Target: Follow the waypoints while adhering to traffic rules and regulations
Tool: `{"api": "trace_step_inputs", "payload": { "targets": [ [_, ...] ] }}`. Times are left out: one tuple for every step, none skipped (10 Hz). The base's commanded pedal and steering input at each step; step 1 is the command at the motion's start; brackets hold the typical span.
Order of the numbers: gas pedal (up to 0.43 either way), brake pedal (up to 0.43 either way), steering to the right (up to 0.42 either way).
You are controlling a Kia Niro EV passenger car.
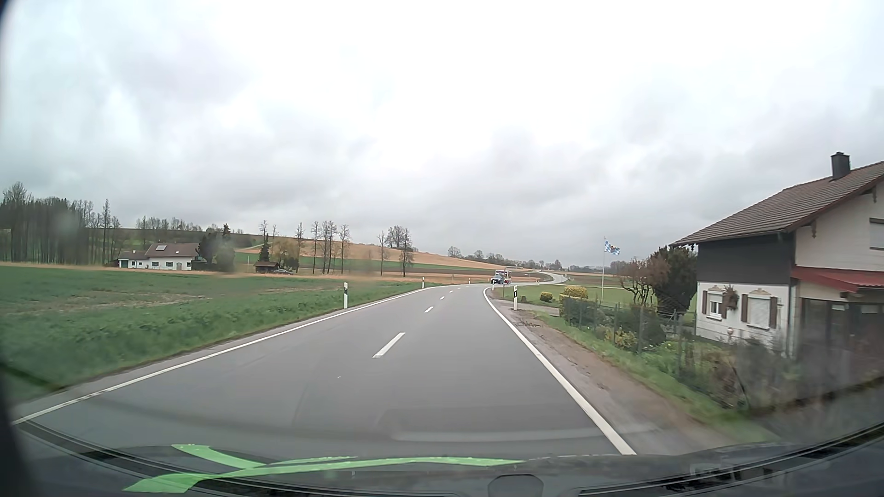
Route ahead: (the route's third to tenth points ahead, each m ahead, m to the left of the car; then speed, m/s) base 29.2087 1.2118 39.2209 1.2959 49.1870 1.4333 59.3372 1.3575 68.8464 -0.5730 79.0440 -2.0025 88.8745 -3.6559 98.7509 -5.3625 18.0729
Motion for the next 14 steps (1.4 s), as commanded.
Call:
{"api": "trace_step_inputs", "payload": {
  "targets": [
    [0.0, 0.122, -0.01],
    [0.0, 0.122, -0.008],
    [0.0, 0.116, -0.007],
    [0.0, 0.11, -0.007],
    [0.0, 0.122, -0.007],
    [0.0, 0.116, -0.006],
    [0.0, 0.116, -0.004],
    [0.0, 0.104, -0.001],
    [0.0, 0.085, 0.0],
    [0.0, 0.055, 0.0],
    [0.0, 0.012, 0.0],
    [0.0, 0.0, 0.001],
    [0.0, 0.0, 0.004],
    [0.0, 0.0, 0.006]
  ]
}}
